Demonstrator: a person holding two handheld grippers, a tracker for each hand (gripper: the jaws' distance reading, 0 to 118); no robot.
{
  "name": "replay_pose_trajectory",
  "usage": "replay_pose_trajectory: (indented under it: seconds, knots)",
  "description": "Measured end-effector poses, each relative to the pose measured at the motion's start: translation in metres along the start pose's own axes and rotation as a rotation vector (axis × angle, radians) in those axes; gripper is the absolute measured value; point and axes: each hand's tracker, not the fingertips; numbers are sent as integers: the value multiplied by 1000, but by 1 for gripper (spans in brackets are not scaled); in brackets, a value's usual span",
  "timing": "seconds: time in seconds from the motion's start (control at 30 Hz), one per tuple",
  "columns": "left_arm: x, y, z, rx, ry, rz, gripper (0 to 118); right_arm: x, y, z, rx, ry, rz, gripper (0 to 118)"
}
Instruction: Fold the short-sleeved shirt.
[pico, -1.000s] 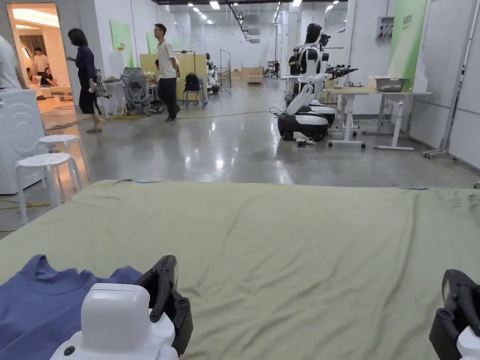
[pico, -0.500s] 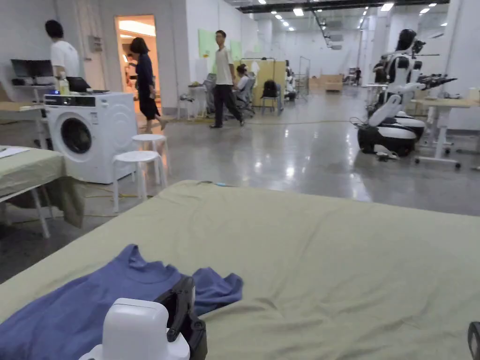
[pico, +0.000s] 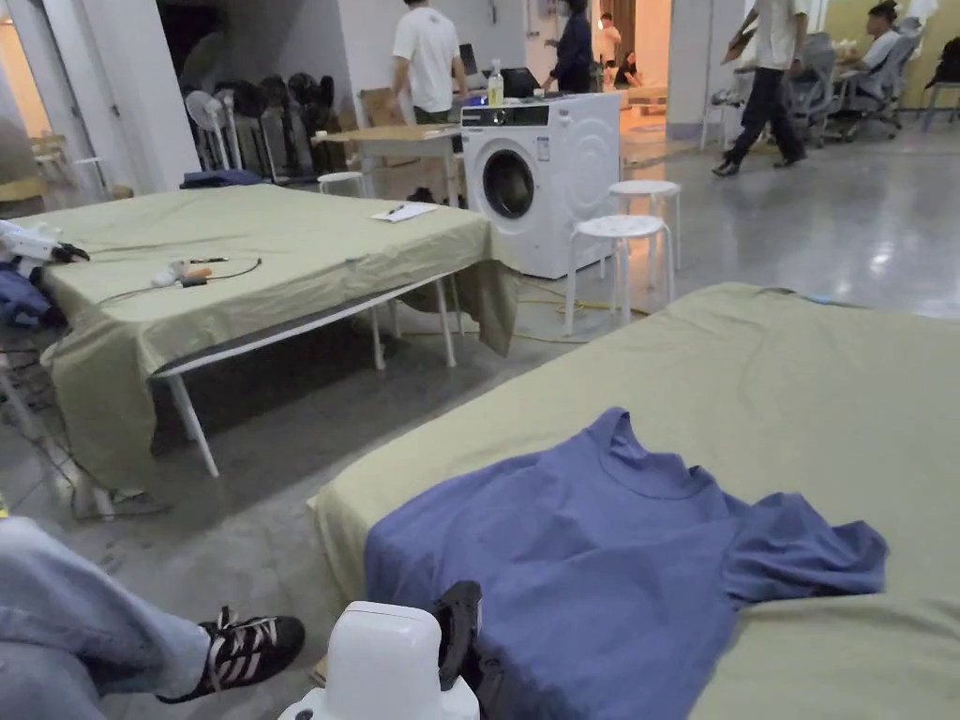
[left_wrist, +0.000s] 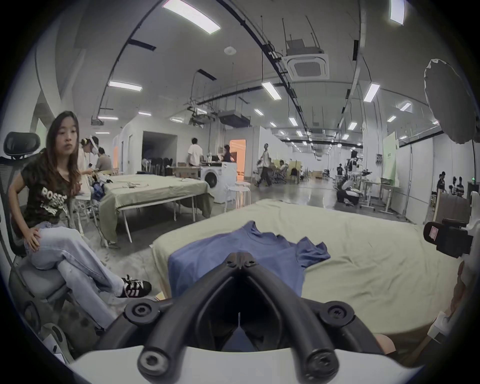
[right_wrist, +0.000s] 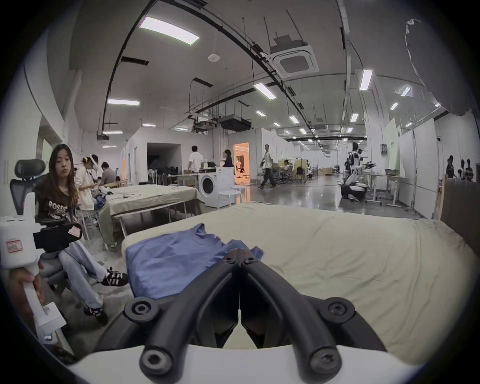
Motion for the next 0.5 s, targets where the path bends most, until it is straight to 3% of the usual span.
replay_pose_trajectory:
  seconds: [0.13, 0.27, 0.3, 0.47, 0.5]
  knots:
    - [31, 6, -83, -70, -159, 21, 0, 27, -17, -8, -55, -58, 2, 3]
    - [78, 16, -206, -265, -294, -75, 0, 52, -31, -17, -129, -126, 5, 3]
    - [89, 15, -231, -323, -308, -106, 0, 57, -33, -16, -129, -135, -1, 3]
    - [113, 6, -329, -475, -316, -10, 0, 80, -41, -15, -162, -205, 7, 3]
    - [117, 3, -341, -477, -297, -37, 7, 84, -42, -16, -169, -215, 5, 3]
